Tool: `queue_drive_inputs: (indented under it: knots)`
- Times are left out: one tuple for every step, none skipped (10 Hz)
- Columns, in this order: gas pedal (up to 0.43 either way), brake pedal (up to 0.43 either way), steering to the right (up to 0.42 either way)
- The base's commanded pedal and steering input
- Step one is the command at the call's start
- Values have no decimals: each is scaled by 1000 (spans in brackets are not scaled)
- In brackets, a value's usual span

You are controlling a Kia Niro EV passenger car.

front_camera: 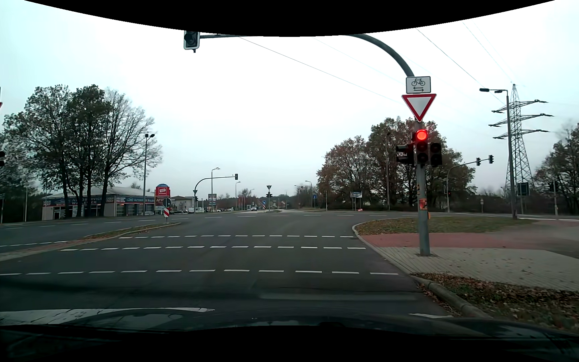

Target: Follow the waypoints while adhering to traffic rules and regulations

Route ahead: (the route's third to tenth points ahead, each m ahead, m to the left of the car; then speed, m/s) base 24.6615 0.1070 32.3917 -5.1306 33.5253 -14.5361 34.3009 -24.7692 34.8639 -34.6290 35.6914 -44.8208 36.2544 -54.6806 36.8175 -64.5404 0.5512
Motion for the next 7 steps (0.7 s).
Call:
queue_drive_inputs:
  knots:
    - [0, 146, 5]
    - [0, 146, 4]
    - [0, 146, 4]
    - [0, 152, 4]
    - [0, 146, 4]
    - [0, 140, 4]
    - [0, 134, 4]
